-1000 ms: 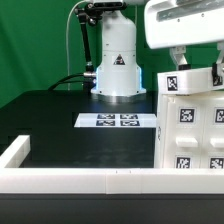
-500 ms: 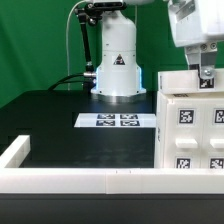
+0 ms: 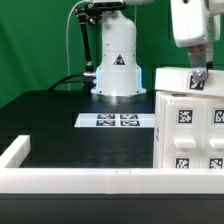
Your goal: Assemble cabinet
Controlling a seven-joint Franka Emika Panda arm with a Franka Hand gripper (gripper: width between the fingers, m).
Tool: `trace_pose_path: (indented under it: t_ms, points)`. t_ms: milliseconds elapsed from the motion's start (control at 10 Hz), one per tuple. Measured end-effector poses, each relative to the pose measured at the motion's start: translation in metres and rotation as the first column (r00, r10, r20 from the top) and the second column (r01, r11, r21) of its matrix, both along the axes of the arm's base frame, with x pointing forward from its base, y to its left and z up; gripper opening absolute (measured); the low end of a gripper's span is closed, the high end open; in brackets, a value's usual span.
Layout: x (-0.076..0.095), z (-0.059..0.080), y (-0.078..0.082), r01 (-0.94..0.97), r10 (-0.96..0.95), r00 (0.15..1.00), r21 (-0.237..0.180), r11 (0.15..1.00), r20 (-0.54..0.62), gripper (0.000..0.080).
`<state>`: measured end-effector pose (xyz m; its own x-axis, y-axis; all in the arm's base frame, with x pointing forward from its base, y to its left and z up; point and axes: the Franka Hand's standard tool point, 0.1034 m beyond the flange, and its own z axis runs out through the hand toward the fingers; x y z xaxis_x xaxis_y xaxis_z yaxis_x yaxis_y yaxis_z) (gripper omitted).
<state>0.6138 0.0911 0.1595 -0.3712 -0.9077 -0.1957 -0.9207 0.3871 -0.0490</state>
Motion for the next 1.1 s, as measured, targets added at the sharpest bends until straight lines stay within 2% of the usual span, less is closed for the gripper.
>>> trace_pose_path:
  t_ms: [100,200,400,600,800,900,1000,1100]
  points:
    - [0.0,0.0,0.0,-0.023,0.023,1.0,-0.002,1.0,0.005,0.0752]
    - [0.002,0.002,0.0,-0.042,0.042,0.999,0.003,0.999,0.017,0.0785]
    - [0.004,0.011,0.002,-0.064,0.063,0.997,0.009,0.998,0.035,0.0797]
    - [0.008,0.028,0.007,-0.052,0.049,0.997,0.046,0.998,0.066,0.0797]
    - [0.007,0.024,0.007,-0.154,0.152,0.985,0.024,0.988,0.078,0.0797]
    - [0.008,0.028,0.011,-0.467,0.466,0.882,-0.011,0.884,0.07,0.0797]
    - [0.013,0.03,0.016,-0.661,0.661,0.746,-0.024,0.75,0.079,0.0797]
    - [0.013,0.03,0.018,-0.723,0.723,0.685,-0.039,0.69,0.089,0.0797]
